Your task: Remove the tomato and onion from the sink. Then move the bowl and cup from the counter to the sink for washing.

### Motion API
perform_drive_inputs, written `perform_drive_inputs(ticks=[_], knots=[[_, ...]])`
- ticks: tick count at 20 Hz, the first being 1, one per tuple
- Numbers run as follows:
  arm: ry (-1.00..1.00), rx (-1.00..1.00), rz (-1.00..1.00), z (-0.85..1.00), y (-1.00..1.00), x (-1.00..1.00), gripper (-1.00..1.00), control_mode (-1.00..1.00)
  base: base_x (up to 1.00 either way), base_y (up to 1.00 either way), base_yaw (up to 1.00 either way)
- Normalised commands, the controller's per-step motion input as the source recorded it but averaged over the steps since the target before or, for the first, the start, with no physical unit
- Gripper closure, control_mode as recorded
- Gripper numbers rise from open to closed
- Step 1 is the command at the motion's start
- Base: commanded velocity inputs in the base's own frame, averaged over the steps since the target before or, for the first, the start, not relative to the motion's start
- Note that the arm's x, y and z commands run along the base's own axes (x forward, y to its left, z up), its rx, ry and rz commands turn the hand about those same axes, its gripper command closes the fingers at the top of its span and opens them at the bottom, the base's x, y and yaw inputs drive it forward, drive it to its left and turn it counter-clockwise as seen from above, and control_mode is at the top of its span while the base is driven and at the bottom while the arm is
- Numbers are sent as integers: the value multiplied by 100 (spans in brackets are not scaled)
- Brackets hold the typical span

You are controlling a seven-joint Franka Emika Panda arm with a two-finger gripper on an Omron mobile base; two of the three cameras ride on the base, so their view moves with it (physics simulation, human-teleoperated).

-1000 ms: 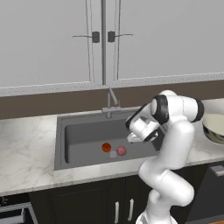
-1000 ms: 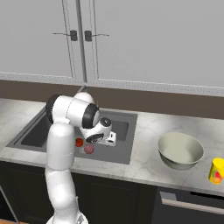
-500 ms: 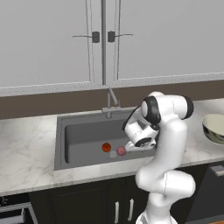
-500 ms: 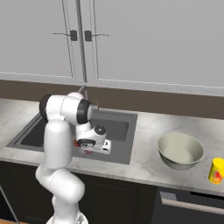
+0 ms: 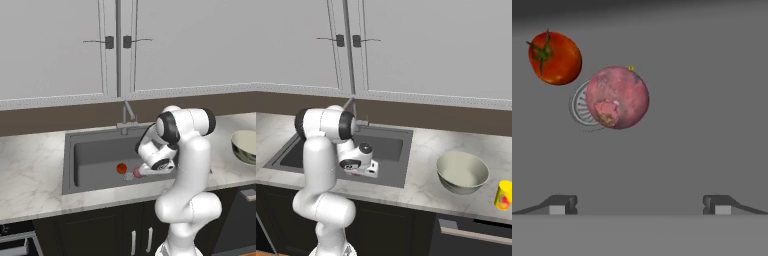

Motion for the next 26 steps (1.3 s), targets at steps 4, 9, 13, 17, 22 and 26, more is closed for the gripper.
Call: perform_drive_inputs(ticks=[4, 9, 13, 17, 22, 26], knots=[[3, 4, 0, 19, 8, 14, -100, -100, 0, 0, 0], [4, 4, 0, 18, 6, 16, -100, -100, 0, 0, 0], [3, 3, 0, 6, 10, 18, -100, -100, 0, 0, 0], [14, 2, 0, -1, 11, 17, -100, -100, 0, 0, 0], [11, 0, 0, -2, 13, 19, -100, -100, 0, 0, 0], [3, 0, 0, -3, 15, 23, -100, -100, 0, 0, 0]])
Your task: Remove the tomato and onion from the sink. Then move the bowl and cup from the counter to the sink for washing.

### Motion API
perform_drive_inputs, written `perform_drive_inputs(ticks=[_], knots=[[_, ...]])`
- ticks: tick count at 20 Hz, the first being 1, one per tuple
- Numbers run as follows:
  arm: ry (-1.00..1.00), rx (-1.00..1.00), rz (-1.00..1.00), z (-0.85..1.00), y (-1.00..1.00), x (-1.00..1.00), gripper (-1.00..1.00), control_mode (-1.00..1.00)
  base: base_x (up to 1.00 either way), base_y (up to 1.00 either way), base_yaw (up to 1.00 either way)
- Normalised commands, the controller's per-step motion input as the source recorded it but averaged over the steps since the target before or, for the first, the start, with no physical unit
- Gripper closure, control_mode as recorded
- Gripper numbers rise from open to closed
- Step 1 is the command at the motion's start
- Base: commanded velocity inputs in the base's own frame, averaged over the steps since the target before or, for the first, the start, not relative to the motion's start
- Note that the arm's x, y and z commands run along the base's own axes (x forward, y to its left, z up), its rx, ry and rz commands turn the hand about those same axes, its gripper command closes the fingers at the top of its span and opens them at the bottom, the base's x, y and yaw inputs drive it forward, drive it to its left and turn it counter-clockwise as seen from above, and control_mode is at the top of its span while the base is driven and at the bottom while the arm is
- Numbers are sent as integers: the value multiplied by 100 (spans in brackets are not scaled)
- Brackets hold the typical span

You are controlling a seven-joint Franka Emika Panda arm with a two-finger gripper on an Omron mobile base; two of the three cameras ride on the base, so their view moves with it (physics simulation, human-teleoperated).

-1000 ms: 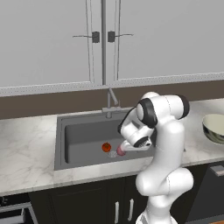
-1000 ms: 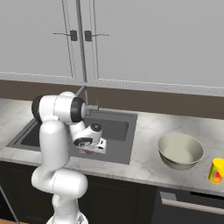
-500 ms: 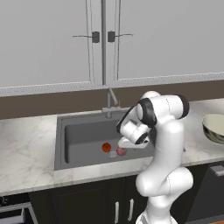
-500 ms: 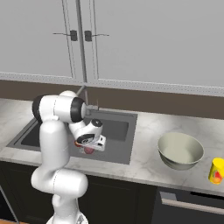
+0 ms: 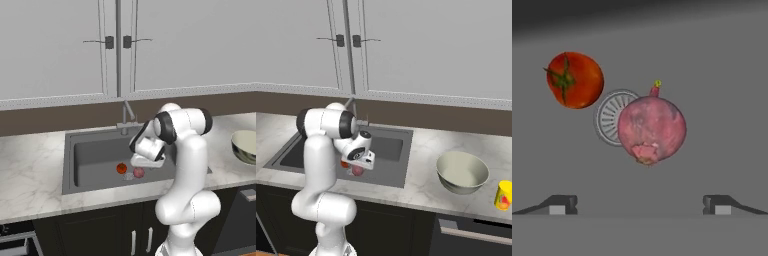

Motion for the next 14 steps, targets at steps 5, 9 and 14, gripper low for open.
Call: perform_drive_inputs(ticks=[5, 9, 14], knots=[[0, 0, 0, -3, 8, 20, -100, -100, 0, 0, 0], [0, 0, 0, -9, 5, 16, -100, -100, 0, 0, 0], [1, 0, 0, -19, 4, 16, -100, -100, 0, 0, 0]])
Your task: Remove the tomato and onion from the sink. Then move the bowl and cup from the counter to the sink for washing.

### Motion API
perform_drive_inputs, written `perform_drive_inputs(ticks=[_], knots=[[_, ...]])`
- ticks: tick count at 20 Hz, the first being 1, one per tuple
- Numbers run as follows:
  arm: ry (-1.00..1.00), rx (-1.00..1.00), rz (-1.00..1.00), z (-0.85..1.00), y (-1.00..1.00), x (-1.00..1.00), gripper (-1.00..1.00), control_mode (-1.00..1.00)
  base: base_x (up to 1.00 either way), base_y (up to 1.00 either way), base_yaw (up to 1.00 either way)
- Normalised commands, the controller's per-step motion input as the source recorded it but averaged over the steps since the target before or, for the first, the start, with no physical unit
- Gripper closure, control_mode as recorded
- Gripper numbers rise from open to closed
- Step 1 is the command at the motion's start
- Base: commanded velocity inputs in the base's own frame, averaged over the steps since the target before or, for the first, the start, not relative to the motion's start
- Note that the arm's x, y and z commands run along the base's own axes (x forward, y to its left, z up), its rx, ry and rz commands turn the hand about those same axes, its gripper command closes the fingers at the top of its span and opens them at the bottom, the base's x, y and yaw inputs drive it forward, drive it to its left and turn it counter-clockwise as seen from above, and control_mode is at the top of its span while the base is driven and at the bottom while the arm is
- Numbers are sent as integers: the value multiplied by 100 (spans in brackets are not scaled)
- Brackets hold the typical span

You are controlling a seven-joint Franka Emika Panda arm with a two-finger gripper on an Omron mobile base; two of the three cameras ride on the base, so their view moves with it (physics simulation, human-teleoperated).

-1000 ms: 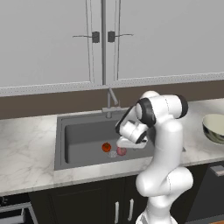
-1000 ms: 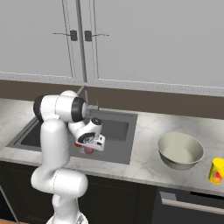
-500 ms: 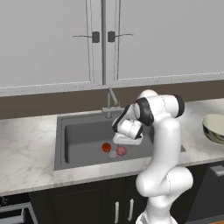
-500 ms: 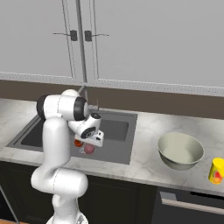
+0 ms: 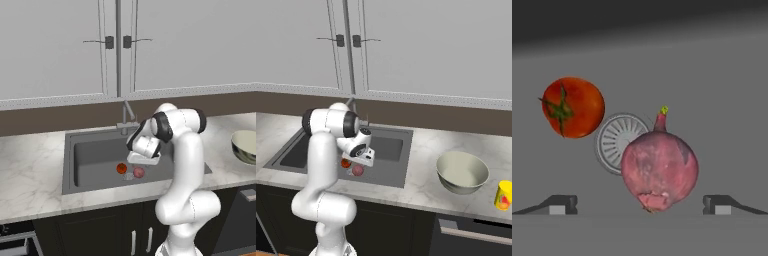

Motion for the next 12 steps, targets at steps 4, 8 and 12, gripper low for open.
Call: perform_drive_inputs(ticks=[4, 8, 12], knots=[[0, 0, 0, -20, 1, 16, -100, -100, 0, 0, 0], [5, 0, 0, -13, 0, 10, -100, -100, 0, 0, 0], [6, 0, 0, -12, 0, 7, -100, -100, 0, 0, 0]])
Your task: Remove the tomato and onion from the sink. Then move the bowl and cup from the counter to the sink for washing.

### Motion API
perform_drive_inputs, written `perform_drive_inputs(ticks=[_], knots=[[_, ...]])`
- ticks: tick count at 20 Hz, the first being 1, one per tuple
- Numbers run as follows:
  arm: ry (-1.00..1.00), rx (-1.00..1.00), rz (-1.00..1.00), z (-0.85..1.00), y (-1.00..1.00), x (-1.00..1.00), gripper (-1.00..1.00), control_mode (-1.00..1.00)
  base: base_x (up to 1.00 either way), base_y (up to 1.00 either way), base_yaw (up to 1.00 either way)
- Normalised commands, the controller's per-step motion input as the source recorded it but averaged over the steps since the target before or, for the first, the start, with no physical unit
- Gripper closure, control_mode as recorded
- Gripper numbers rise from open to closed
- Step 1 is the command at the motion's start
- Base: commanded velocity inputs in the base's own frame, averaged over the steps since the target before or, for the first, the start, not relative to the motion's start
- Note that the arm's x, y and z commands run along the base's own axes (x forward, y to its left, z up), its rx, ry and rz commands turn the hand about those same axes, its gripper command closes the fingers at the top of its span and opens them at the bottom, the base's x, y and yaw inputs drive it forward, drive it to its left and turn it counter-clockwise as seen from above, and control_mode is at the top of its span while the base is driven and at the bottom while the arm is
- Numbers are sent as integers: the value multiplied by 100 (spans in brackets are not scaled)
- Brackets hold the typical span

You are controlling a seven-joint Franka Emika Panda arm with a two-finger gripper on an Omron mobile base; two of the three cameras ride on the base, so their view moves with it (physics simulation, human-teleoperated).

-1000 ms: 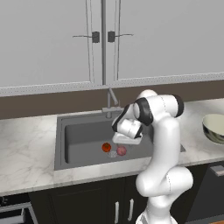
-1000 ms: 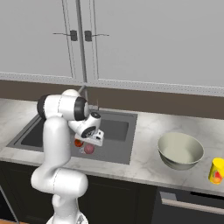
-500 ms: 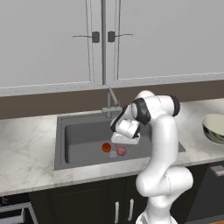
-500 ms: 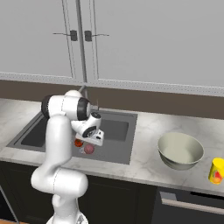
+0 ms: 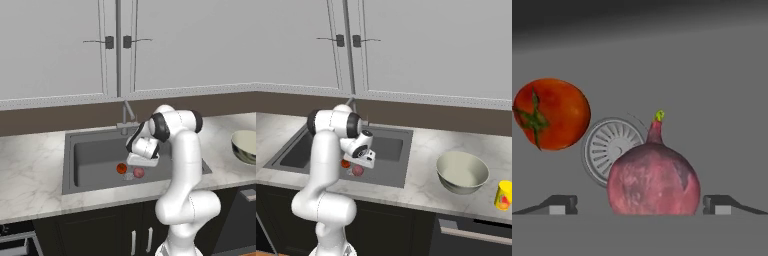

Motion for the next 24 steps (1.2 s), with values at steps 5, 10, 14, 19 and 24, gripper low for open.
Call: perform_drive_inputs(ticks=[5, 10, 14, 19, 24], knots=[[7, 0, 0, -12, 0, 5, -100, -100, 0, 0, 0], [3, 0, 0, -10, 0, 7, -100, -100, 0, 0, 0], [2, 0, 0, -11, 0, 5, -100, -100, 0, 0, 0], [4, 0, 0, -12, 0, 0, -100, -100, 0, 0, 0], [4, 0, 0, -10, 0, 0, -100, -100, 0, 0, 0]])
